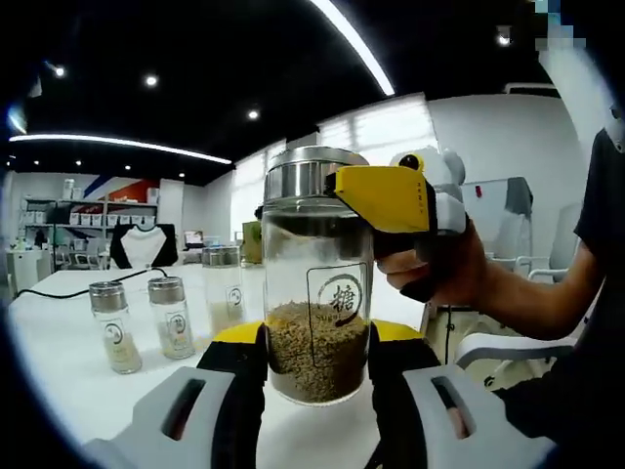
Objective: Rotate the seasoning bottle until the label or dispensing opening points toward the visible target arrow and the bottle remains upright within the marked orientation range
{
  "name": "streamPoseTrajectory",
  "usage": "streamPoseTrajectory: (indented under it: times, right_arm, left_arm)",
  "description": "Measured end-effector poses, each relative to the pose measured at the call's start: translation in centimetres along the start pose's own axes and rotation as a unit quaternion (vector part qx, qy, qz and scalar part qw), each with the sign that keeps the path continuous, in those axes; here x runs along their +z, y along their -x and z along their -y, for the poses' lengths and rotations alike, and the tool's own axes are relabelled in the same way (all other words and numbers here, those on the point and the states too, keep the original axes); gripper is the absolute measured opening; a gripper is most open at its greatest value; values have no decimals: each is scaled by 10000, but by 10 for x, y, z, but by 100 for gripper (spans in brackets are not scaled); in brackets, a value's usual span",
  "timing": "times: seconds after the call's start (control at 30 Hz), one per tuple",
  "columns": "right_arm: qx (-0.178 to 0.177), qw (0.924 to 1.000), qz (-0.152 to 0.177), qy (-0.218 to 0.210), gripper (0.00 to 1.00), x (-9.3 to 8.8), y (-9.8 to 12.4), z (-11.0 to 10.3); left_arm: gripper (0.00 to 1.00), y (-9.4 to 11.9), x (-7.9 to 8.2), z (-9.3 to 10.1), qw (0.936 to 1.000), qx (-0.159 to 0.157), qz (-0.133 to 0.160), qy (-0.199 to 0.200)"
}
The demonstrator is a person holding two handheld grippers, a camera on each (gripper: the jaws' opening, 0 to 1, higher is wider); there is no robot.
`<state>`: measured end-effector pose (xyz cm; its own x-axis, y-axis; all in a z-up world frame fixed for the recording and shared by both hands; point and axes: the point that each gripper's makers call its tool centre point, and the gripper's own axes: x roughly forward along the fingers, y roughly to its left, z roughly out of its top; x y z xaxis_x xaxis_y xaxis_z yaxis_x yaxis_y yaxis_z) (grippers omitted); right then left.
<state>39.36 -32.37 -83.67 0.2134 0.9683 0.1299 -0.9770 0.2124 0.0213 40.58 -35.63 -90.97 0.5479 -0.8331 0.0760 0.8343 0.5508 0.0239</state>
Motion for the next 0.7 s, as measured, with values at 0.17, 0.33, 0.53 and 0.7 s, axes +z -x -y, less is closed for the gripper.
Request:
streamPoseTrajectory:
  times: [0.17,0.33,0.53,0.7]
  right_arm:
    - [622,9980,-125,-26,38,-1,4,-17]
    - [943,9954,-173,-24,38,-6,6,-25]
    - [663,9977,-63,-125,38,-14,4,-17]
    - [232,9997,-71,91,38,-14,2,-7]
  left_arm:
    - [44,1,-1,15,9988,-485,-13,117]
    - [43,2,-9,24,9965,-803,-215,122]
    - [43,-2,-18,18,9978,-485,-446,64]
    - [43,-6,-20,7,9986,-40,-534,43]
